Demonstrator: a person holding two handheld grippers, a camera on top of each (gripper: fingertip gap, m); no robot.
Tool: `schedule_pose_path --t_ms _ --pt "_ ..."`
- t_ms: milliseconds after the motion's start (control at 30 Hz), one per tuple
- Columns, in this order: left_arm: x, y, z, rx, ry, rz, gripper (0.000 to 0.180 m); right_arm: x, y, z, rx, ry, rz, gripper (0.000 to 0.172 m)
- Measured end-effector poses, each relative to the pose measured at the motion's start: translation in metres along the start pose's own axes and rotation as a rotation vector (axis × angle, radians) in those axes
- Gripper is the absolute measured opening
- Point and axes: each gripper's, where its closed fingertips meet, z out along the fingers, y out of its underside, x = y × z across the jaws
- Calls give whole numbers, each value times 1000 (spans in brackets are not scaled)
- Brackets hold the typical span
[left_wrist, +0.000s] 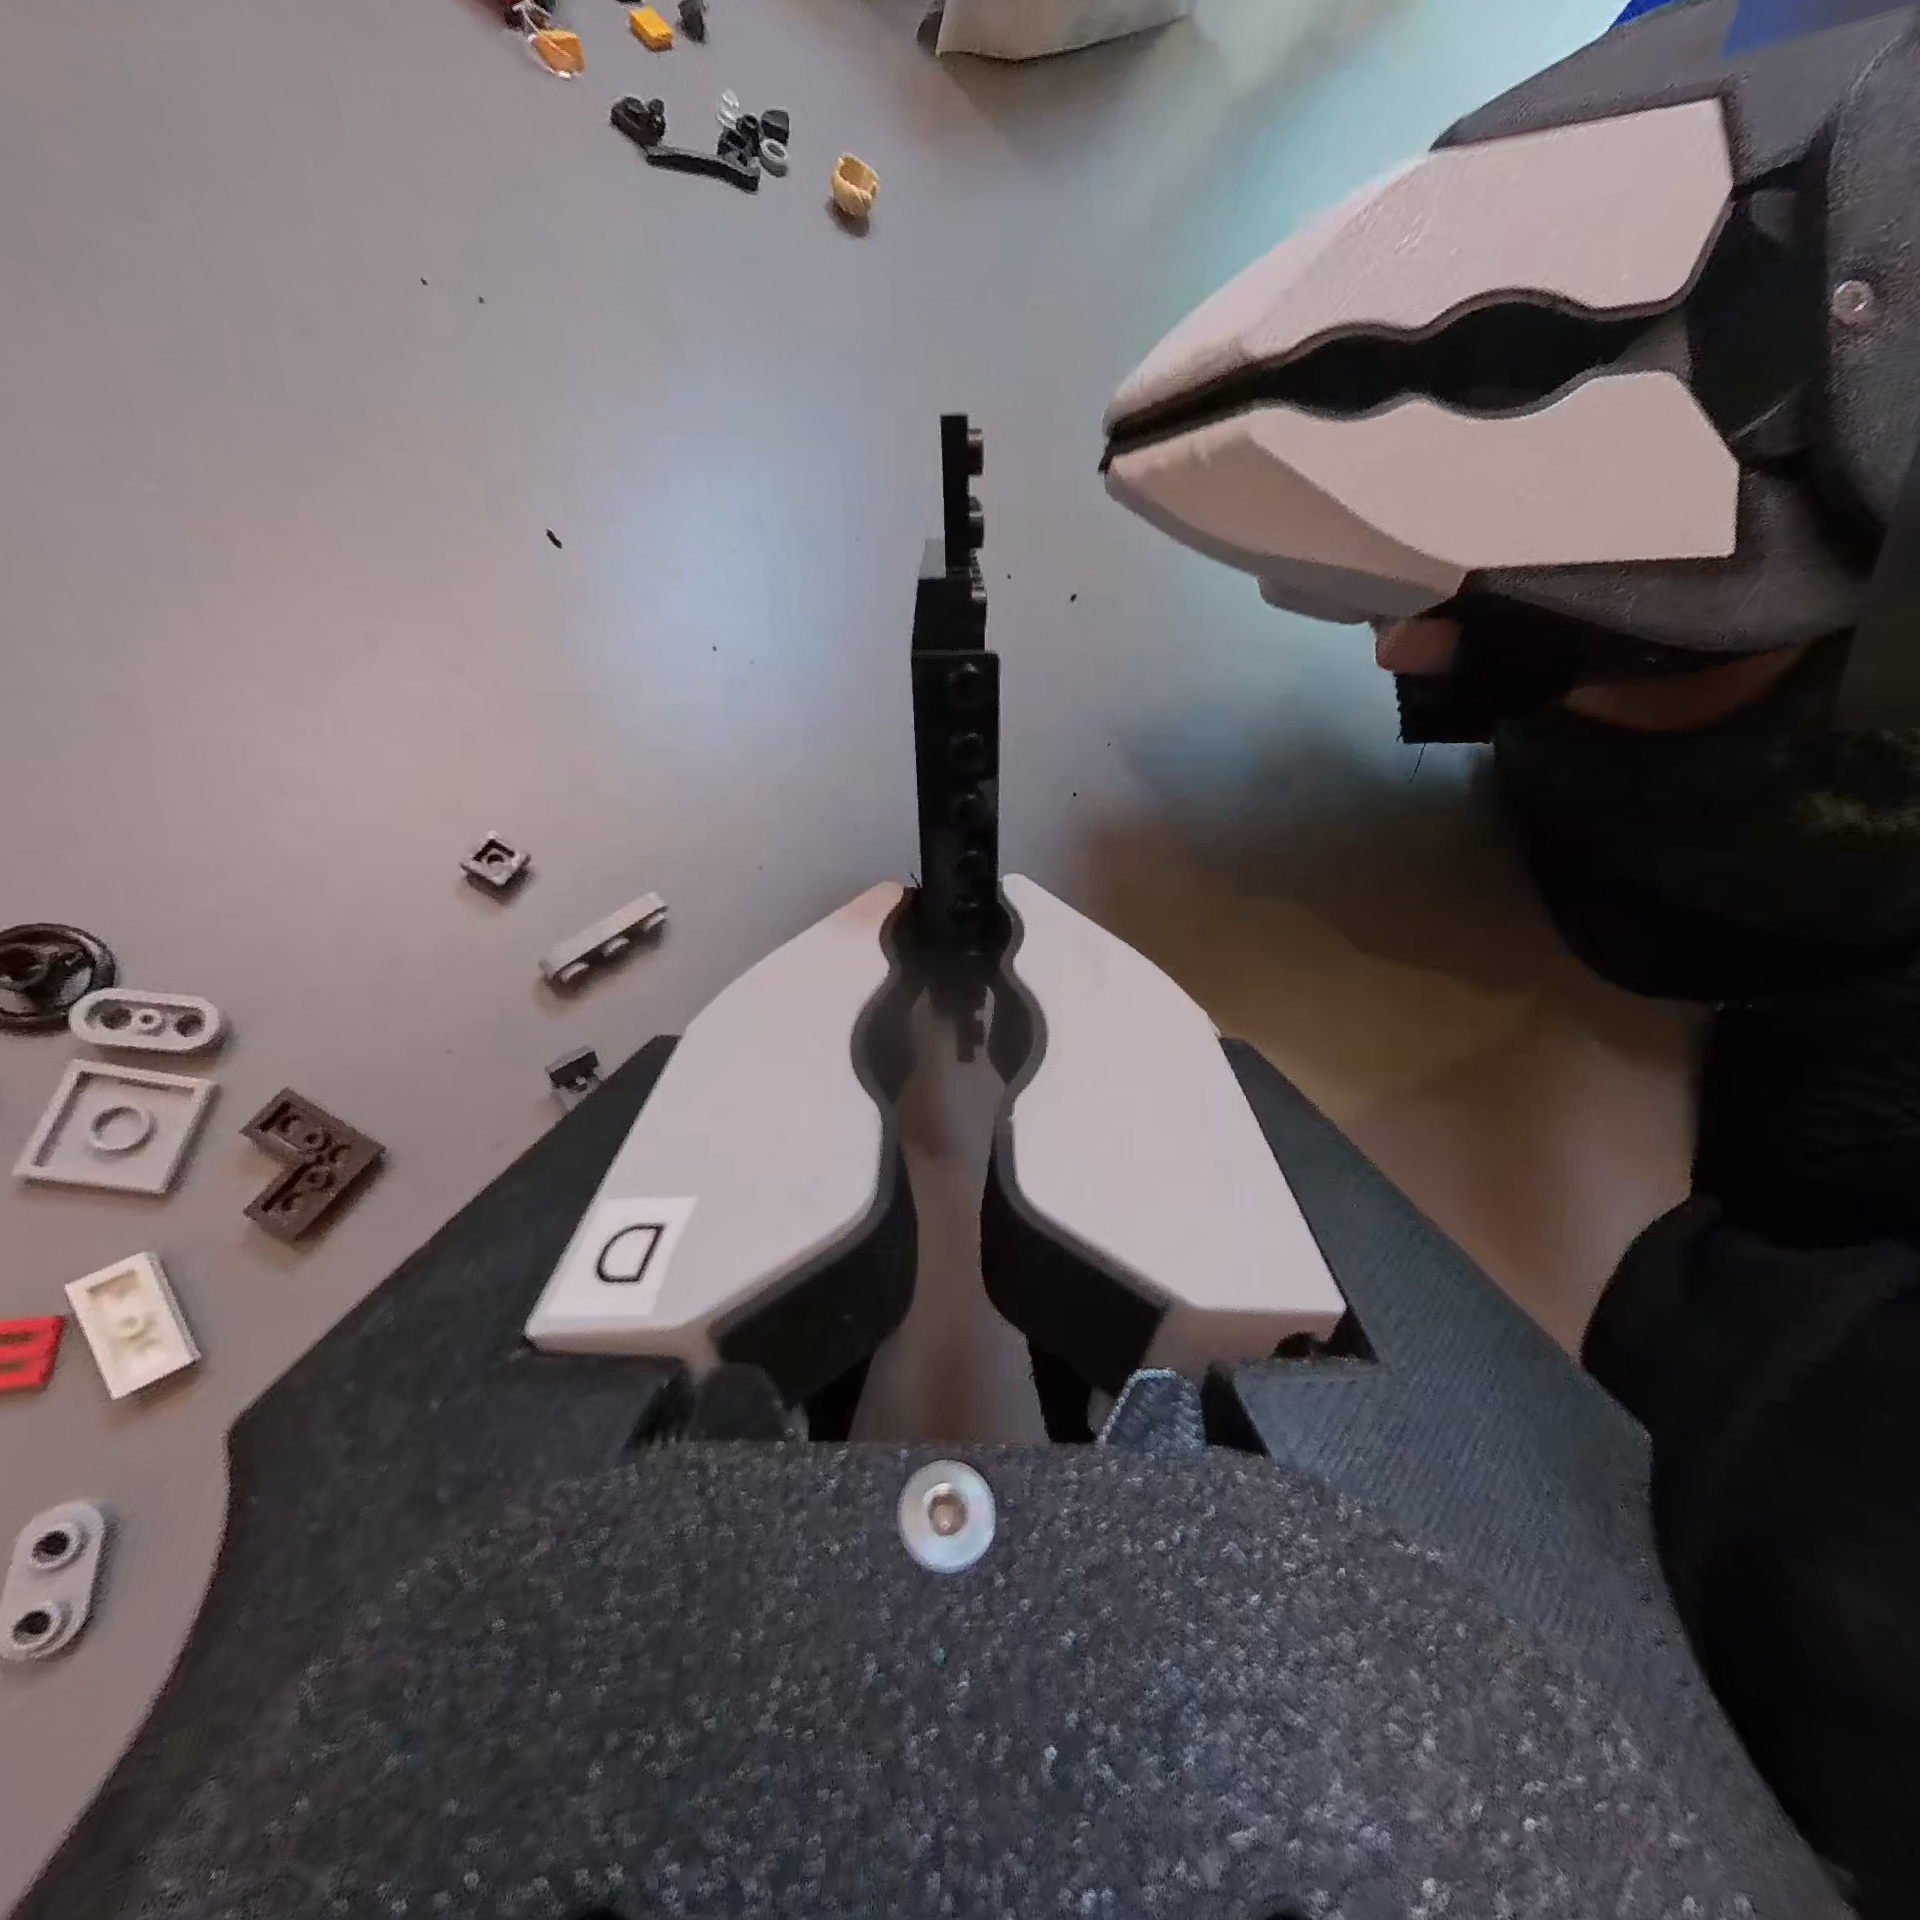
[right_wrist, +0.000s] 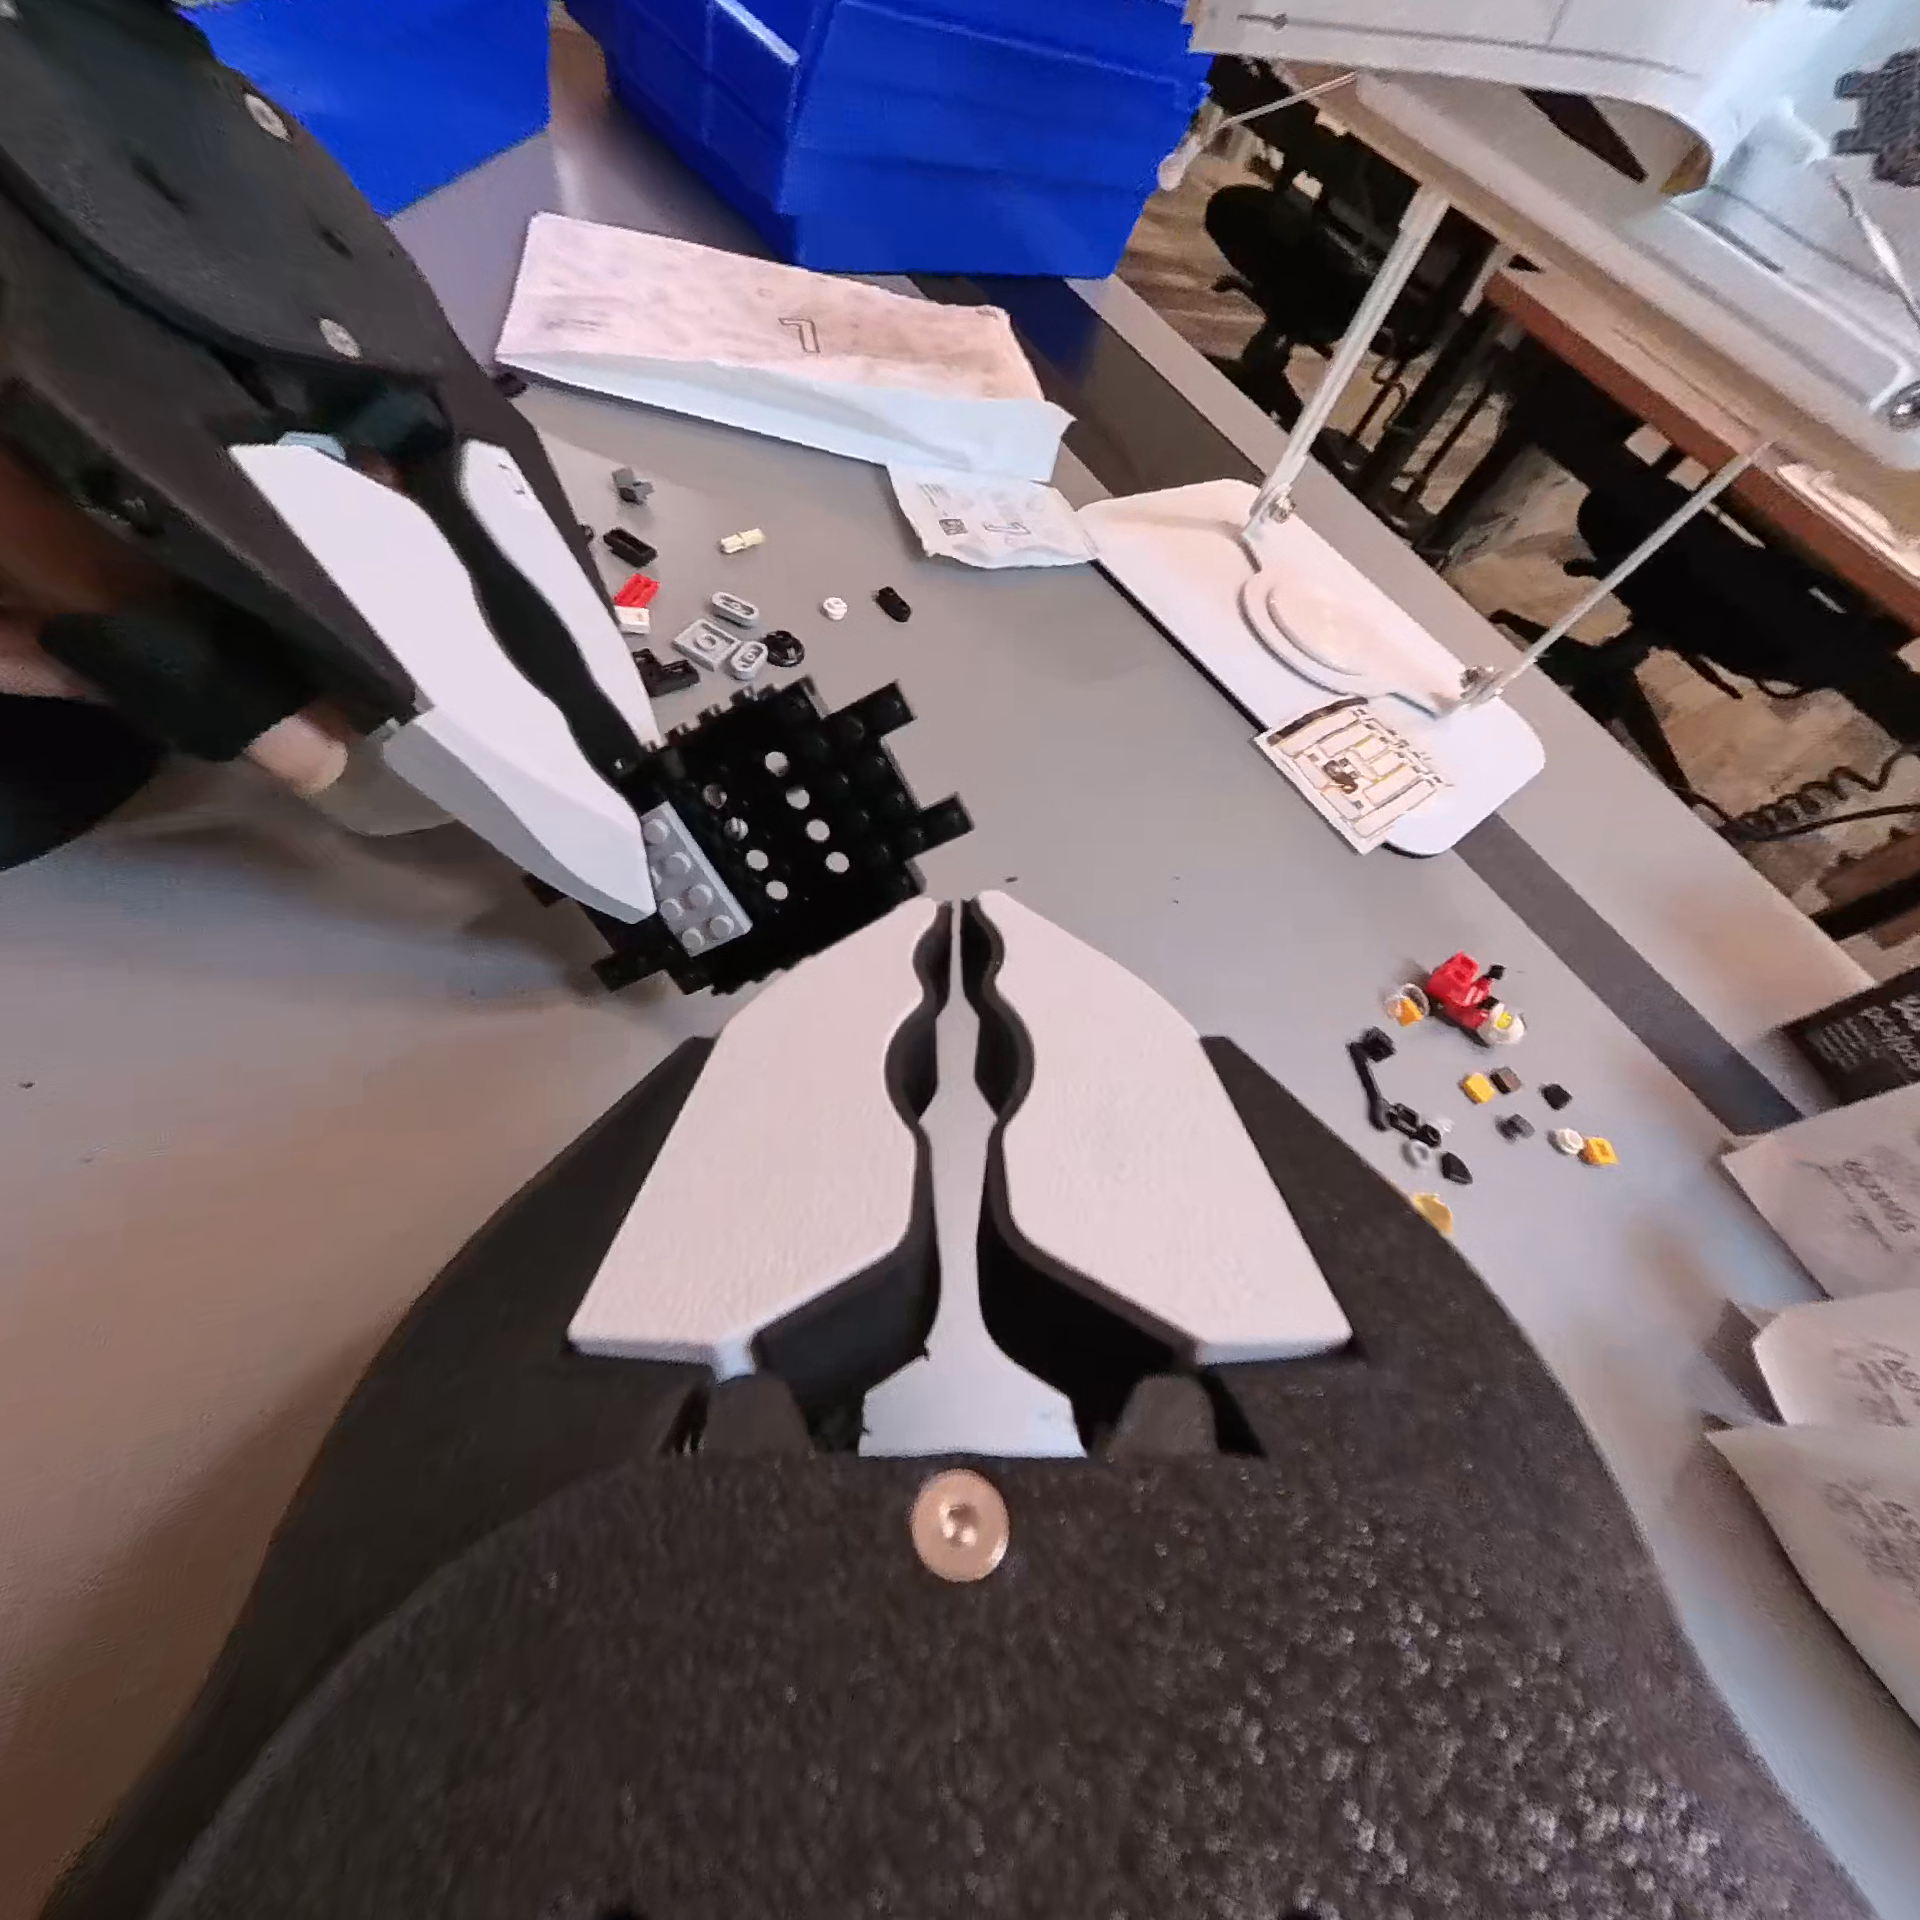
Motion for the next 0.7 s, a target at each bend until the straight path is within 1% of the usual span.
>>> schedule_pose_path --t_ms 100,233,300,367,467,533,600,700 --pt "-1 -4 -3 29 8 -15 11 -3 3 1 9 -52 7 1" --pt "-1 -8 -4 52 11 -6 11 -20 -7 -5 92 -148 -46 0" --pt "1 -3 -2 18 29 19 10 -37 -12 -8 128 -245 -62 0" --pt "8 5 2 -40 79 33 11 -42 -14 -9 146 -277 -47 0" --pt "23 21 6 -147 187 60 15 -27 -20 -12 198 -237 2 0" --pt "26 31 8 -215 219 47 21 -13 -22 -16 215 -205 52 1" --pt "24 30 9 -215 209 39 25 -2 -21 -18 223 -187 101 1" --pt "19 24 7 -171 172 39 40 8 -19 -21 228 -163 135 1"
